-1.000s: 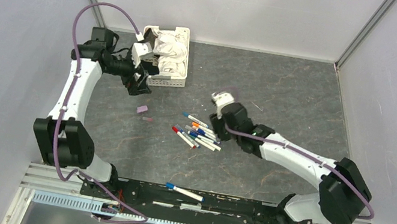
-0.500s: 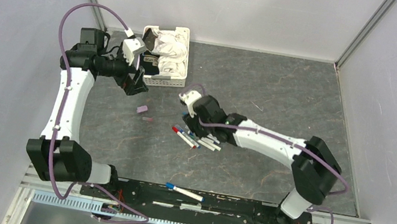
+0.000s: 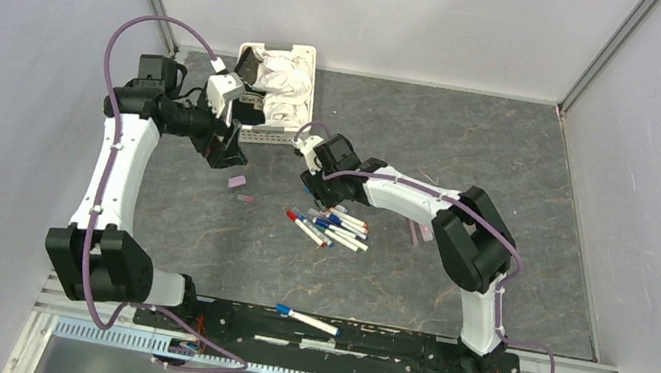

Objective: Open the pen caps

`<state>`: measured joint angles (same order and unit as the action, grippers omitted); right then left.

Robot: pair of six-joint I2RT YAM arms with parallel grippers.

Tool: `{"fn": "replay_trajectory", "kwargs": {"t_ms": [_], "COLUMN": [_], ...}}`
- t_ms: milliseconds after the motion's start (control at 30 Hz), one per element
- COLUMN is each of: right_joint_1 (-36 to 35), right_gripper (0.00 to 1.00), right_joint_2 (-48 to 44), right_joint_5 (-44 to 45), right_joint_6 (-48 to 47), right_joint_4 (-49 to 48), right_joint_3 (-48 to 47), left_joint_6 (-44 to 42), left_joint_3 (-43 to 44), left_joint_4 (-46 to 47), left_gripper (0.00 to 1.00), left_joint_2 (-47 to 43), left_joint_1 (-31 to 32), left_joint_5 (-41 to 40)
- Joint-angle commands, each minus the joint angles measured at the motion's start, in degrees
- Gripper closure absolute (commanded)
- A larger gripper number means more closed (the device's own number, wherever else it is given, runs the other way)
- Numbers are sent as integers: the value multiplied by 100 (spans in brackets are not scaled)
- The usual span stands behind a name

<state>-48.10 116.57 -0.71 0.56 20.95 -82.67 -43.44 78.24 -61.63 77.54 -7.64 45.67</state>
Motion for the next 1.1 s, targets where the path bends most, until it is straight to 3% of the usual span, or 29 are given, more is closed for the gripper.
{"fn": "replay_trajectory", "kwargs": {"t_ms": [0,467,800,967,1067], "right_joint_1": [149,517,516,513,512], "right_gripper": [59,64,58,63,76], "right_joint_2": [73,236,631,761,796], "right_joint_5": [-165,-833,-1032,-987,-920], "right_joint_6": [-131,-199,-122,-170,-244], "right_joint_4": [10,-144,-39,79,151], "right_joint_3": [-220,50,-413,-597,-771], "left_joint_6": [-347,-864,-1181,-1259,-1330], "left_joint_3": [-18,-81,-118,-124,-118], "left_joint_4": [-169,-520,-732,-785,-831], "left_gripper": [0,0,0,0,0], "left_joint_2": [31,106,192,210,235], "left_joint_1": [-13,-11,-9,-9,-1], "left_joint_5": [270,638,746,783,832]}}
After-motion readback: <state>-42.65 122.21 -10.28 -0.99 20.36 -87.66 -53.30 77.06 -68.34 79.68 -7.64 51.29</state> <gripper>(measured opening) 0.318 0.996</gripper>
